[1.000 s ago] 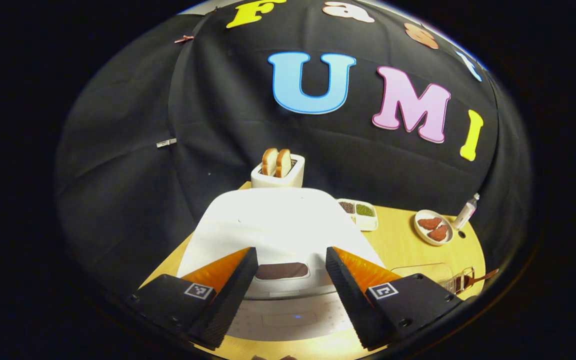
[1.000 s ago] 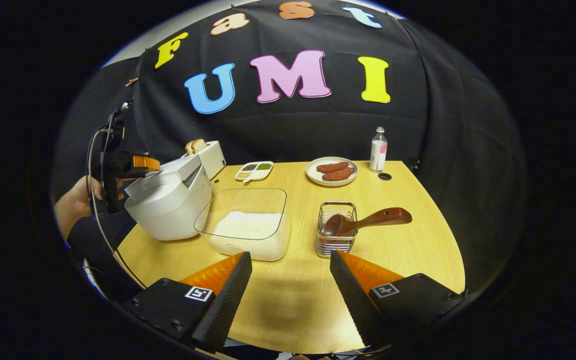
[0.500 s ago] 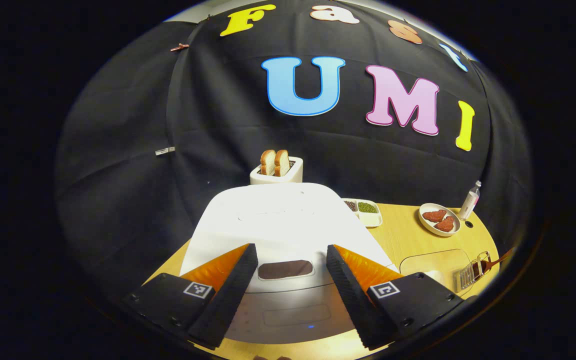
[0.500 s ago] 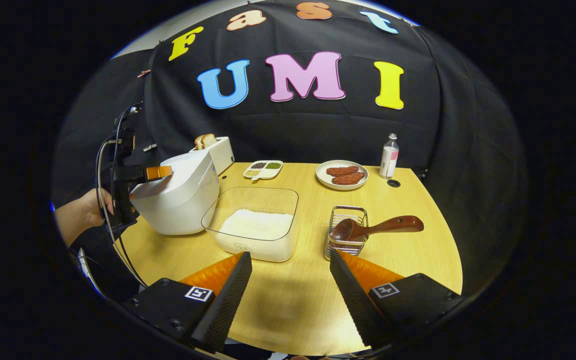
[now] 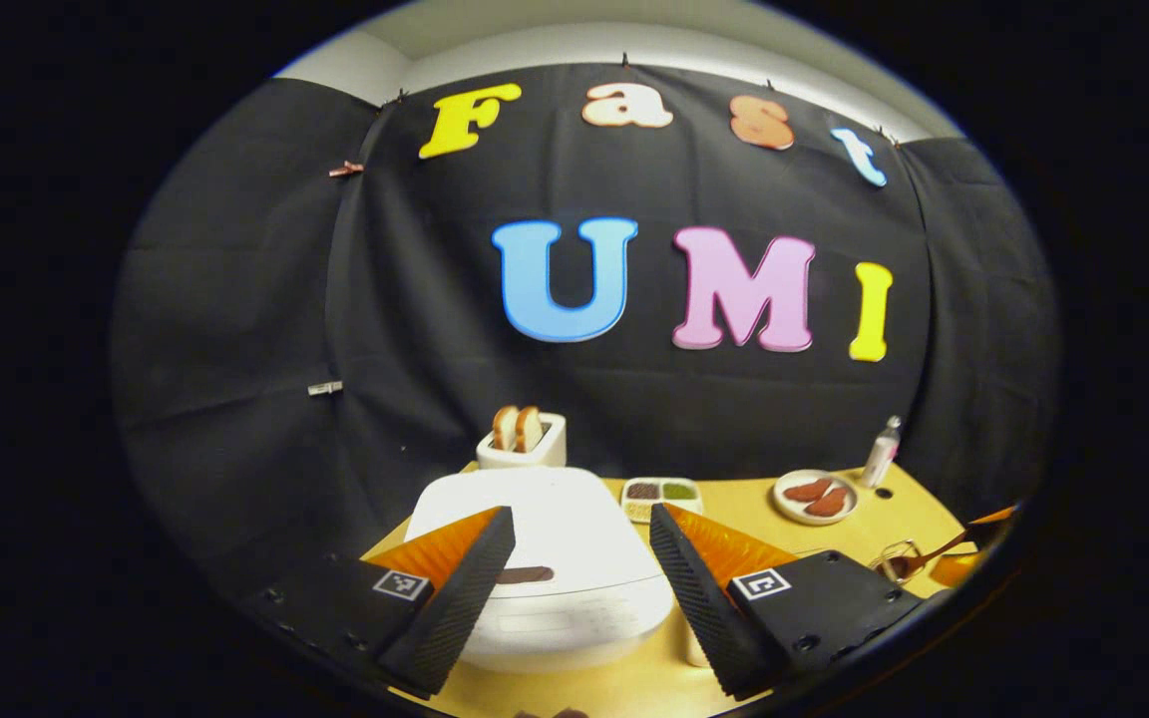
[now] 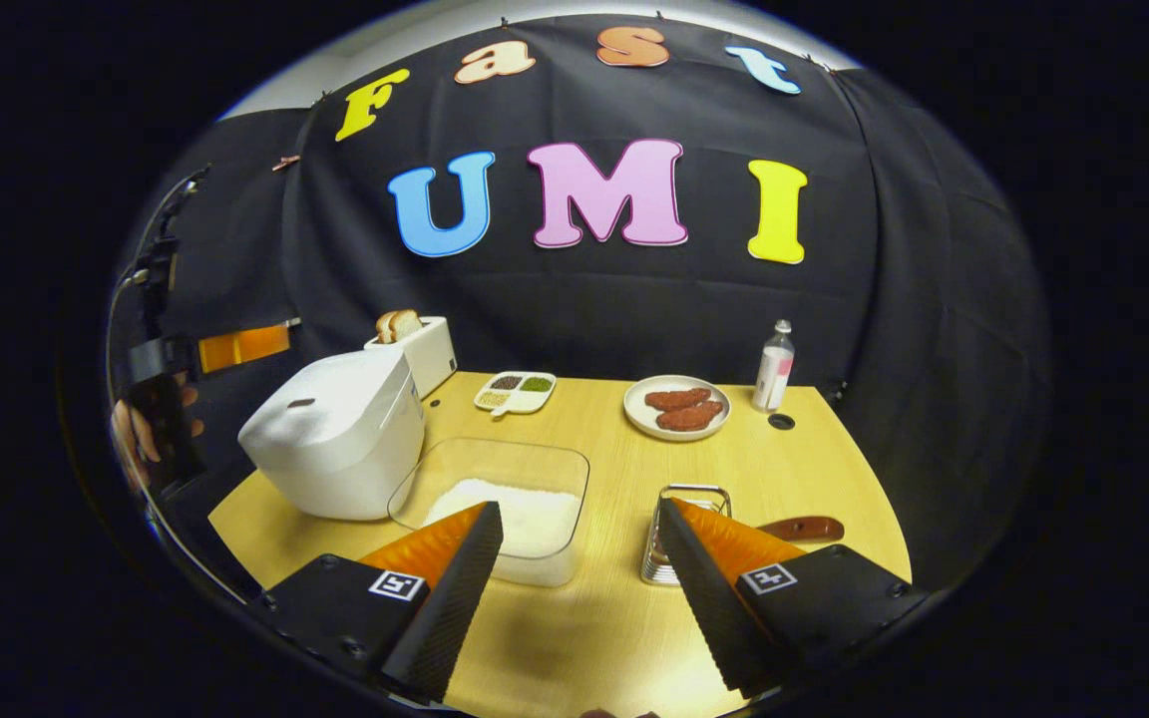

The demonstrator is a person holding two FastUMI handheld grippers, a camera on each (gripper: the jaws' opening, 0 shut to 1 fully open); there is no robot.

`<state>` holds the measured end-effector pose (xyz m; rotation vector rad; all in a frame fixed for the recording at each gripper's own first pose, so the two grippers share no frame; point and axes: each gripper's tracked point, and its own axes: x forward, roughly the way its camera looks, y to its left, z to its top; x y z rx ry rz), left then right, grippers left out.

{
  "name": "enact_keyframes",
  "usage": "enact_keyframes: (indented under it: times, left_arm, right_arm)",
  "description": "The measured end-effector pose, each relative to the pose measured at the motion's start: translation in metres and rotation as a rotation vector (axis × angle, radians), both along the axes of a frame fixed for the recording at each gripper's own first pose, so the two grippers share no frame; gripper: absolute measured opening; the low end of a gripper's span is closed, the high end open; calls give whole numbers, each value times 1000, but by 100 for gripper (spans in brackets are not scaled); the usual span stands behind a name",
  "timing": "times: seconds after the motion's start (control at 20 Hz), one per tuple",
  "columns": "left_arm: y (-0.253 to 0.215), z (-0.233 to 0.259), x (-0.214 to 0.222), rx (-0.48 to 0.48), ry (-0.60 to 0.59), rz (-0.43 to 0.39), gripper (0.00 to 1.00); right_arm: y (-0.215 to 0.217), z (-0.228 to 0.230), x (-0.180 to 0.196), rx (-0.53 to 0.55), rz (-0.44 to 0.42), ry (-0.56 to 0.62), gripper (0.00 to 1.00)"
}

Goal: Close the left gripper, press the button to open the rice cooker; take a wooden spoon from the chopstick holder with the right hand, scoop a spoonful of rice and pour it into the rice cooker, then put the wooden spoon back into the chopstick holder.

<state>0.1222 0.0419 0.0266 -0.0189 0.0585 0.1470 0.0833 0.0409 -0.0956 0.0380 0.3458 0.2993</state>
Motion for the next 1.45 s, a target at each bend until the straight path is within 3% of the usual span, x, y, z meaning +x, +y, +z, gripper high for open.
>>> enact_keyframes:
  times: [0.3, 0.55, 0.8, 1.45]
  left_arm:
    - [-31, 40, -71, -65, -67, -54, 95]
    - [-28, 35, -110, -62, -68, -93, 94]
    - [-33, 33, -125, -98, -61, -110, 95]
    - [-66, 51, -169, -118, -79, -78, 95]
  right_arm:
    - [0, 57, -9, -23, -27, -117, 99]
    - [-40, 95, -46, -48, -164, -182, 99]
    - [-73, 116, -76, 15, -264, -221, 100]
    - [-143, 155, -108, 84, -292, -332, 99]
